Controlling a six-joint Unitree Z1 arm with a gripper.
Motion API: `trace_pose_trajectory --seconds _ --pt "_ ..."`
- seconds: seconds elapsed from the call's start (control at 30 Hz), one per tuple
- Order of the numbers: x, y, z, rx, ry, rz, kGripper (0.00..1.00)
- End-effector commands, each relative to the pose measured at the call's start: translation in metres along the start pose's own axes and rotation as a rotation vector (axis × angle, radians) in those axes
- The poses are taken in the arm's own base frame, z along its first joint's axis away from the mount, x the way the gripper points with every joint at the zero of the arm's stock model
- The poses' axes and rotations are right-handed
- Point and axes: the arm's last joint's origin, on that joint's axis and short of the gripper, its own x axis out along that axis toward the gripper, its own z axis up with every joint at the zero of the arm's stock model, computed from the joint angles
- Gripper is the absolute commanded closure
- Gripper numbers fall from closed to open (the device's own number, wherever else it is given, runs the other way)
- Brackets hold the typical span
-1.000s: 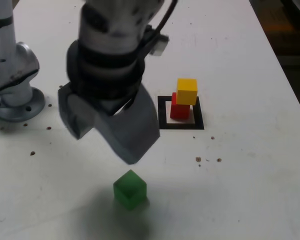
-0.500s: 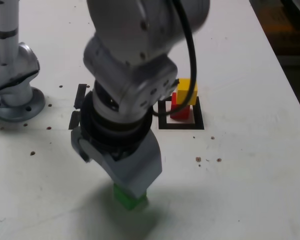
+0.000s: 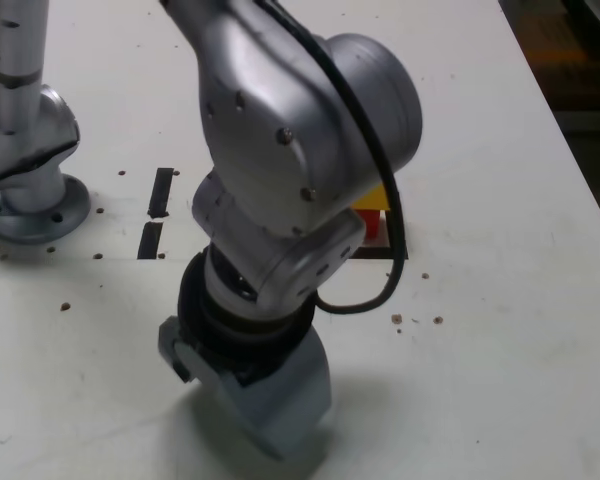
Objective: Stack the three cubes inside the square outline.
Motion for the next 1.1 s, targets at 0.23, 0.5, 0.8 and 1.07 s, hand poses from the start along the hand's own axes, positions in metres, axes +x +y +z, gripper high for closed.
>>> trace_pose_trajectory --seconds 0.23,0.5,0.8,1.07 --pt "-0.002 0.001 0.004 0.006 -0.027 0.026 0.11" --pt "0.001 0.001 0.005 0.011 -0.033 0.031 0.20" --pt "0.006 0.002 0.009 0.009 -0.023 0.060 0.44" --pt "0.008 0.003 0.010 -0.013 -0.021 0.086 0.69"
